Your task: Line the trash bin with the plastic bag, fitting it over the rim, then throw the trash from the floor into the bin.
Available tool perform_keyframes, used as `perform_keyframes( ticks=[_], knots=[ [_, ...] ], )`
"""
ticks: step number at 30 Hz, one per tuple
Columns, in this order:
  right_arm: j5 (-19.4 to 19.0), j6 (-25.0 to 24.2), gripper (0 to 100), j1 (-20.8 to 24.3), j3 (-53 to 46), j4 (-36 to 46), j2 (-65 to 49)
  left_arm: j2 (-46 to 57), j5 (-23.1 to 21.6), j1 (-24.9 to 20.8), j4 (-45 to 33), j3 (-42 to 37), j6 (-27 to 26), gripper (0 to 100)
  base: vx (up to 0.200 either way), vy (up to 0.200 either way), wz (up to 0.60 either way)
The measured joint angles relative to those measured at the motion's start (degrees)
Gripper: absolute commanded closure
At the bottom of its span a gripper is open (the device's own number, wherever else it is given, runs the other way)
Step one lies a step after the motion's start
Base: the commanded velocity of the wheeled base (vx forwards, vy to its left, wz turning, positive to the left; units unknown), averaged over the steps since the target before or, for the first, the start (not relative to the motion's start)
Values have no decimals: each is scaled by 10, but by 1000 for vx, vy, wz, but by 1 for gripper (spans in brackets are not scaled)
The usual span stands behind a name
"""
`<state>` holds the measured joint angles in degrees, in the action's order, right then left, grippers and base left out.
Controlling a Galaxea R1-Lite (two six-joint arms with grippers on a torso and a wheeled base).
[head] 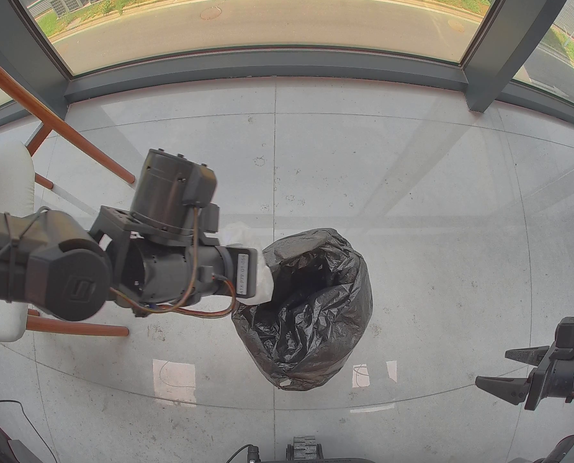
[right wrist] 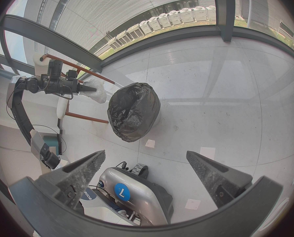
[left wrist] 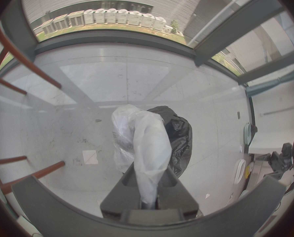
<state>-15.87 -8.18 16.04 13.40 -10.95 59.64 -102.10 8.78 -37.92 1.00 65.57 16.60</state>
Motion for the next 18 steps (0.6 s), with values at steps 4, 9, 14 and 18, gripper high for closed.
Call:
perform_keyframes(
  ticks=[4,9,14,18],
  knots=[
    [0,0,0,0,0,0,0,-31,0,-21,0,31,-12,100,0,0,0],
    [0,-1,0,0,0,0,0,-58,0,-37,12,46,-13,100,0,0,0],
    [0,-1,0,-1,0,0,0,-70,-2,-49,23,48,-10,100,0,0,0],
    [0,-1,0,-2,-1,0,0,-74,-3,-52,23,40,-10,0,0,0,0]
  ],
)
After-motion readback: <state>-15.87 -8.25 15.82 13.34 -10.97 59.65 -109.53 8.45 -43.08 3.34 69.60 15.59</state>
